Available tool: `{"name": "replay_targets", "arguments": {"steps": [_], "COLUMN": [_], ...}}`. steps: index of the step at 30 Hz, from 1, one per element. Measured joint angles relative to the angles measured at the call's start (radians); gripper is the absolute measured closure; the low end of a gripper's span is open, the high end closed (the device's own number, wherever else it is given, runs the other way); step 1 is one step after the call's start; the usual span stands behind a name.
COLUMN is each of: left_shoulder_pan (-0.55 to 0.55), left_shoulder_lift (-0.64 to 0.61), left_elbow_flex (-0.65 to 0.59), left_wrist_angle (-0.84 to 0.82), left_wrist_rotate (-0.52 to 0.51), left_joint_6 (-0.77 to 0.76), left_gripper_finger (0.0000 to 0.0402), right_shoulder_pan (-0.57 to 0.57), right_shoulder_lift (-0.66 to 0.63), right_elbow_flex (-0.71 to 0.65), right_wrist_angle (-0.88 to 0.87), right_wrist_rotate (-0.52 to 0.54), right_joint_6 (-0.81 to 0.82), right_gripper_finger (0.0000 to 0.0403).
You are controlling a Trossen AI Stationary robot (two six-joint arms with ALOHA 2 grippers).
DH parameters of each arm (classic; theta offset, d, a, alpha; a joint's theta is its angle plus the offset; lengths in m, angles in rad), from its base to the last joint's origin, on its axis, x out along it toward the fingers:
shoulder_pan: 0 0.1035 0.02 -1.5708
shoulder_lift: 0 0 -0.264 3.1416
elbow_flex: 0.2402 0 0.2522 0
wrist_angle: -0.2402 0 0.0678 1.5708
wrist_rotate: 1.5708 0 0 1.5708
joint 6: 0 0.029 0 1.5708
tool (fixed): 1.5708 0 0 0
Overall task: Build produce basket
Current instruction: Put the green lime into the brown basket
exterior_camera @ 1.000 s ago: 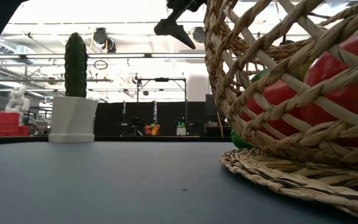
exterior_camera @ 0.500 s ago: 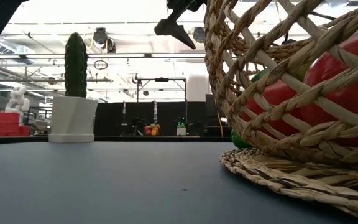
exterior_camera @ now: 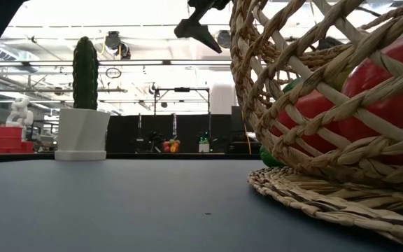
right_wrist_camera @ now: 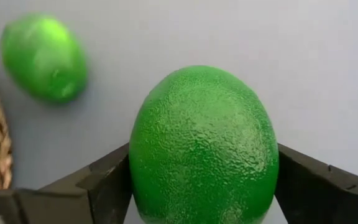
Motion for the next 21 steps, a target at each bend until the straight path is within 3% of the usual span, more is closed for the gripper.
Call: {"name": "replay_targets", "arguments": {"steps": [9,16,21], "left_shoulder_pan": [-0.008,-0.008,-0.008], "left_shoulder_lift": [0.000,0.000,0.000], "left_elbow_flex": [0.000,0.000,0.000], "left_wrist_angle": [0.000,-0.001,-0.001], "left_wrist_rotate": [0.000,0.011,0.028], "left_joint_6": [0.011,0.084,0.102], "left_gripper_finger": [0.0012,0.0012,0.0012], "right_shoulder_pan": [-0.001,-0.001,-0.001], "right_shoulder_lift": [-0.144,-0.231,-0.269], "right_elbow_flex": [0.092,0.210,0.305], "right_wrist_angle": [-0.025,-0.101,-0.100], "right_wrist_rotate": [0.100,0.277,0.366], "right_joint_6": [0.049,0.055,0.144], "right_gripper_finger": [0.0084,0.0083,0.0083]}}
